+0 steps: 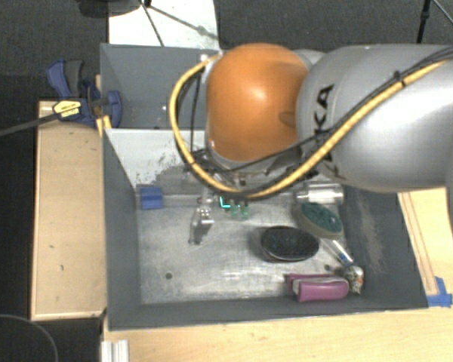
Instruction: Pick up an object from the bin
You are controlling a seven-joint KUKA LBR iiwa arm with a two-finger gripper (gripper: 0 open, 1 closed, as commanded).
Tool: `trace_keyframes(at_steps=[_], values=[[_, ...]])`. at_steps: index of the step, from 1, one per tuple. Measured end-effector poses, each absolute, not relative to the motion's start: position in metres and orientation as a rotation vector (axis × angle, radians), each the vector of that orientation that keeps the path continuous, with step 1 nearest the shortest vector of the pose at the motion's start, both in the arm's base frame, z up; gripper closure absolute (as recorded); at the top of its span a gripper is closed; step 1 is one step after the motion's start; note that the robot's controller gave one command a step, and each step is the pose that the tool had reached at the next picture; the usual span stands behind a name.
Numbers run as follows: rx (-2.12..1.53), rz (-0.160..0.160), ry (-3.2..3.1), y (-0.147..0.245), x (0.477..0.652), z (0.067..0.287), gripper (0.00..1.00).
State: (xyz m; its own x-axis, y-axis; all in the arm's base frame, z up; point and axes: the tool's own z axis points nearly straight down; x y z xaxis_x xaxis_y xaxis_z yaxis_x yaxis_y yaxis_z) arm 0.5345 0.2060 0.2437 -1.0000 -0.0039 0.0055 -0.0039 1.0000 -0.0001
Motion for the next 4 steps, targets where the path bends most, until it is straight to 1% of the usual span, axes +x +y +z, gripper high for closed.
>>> trace_keyframes(at_steps=[1, 2, 3, 4], values=[[0.591, 0.002, -3.082, 0.098, 0.556, 0.13, 0.0], [0.858, 0.001, -3.019, 0.05, 0.566, 0.104, 0.0], [1.321, -0.003, -2.844, -0.02, 0.559, 0.097, 0.0], [1.43, -0.01, -2.798, -0.083, 0.562, 0.072, 0.0]])
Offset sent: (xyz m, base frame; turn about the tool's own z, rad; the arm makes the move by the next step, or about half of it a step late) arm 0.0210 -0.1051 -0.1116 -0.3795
